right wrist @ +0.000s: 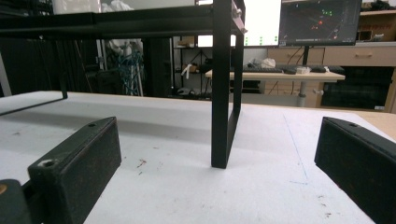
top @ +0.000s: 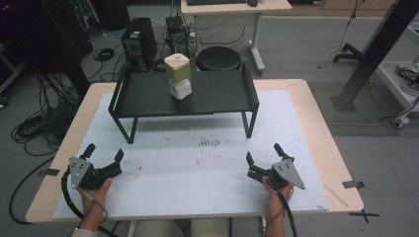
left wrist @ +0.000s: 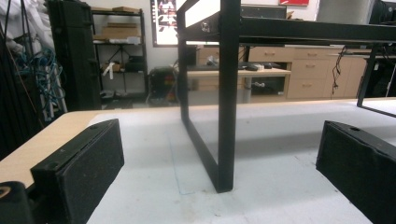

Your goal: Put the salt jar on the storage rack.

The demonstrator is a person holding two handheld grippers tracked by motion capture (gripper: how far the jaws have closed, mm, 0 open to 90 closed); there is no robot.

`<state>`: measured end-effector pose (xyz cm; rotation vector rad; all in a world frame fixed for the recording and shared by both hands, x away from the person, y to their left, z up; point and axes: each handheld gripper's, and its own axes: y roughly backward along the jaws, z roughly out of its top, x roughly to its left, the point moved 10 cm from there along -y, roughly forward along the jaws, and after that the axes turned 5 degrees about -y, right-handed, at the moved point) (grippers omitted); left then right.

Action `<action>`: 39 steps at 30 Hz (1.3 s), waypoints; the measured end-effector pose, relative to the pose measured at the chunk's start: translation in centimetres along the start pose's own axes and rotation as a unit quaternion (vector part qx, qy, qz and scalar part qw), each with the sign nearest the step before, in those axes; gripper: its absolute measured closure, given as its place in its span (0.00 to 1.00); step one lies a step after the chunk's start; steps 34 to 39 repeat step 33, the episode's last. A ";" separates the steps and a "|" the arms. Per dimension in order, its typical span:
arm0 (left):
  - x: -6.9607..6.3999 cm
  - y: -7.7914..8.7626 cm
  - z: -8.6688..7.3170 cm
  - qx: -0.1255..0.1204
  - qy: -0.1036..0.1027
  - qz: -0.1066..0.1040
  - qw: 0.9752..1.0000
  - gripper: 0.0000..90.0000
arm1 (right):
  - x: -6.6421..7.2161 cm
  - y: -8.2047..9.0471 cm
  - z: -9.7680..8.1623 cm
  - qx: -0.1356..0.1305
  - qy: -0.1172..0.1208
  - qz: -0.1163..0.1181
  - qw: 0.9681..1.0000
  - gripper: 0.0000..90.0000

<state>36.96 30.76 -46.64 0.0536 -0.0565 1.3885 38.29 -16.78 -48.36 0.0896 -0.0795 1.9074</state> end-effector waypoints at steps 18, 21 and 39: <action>0.0 0.0 0.0 0.000 0.000 0.000 1.000 0.01 | 0.0 -0.1 -0.1 0.004 -0.001 0.000 1.000 0.01; 0.0 0.0 0.0 0.000 0.000 0.000 1.000 0.01 | 0.0 0.0 0.0 0.003 -0.001 0.001 1.000 0.01; 0.0 0.0 0.0 -0.001 0.000 0.000 1.000 0.01 | 0.0 -0.1 -0.1 0.005 0.001 0.001 1.000 0.01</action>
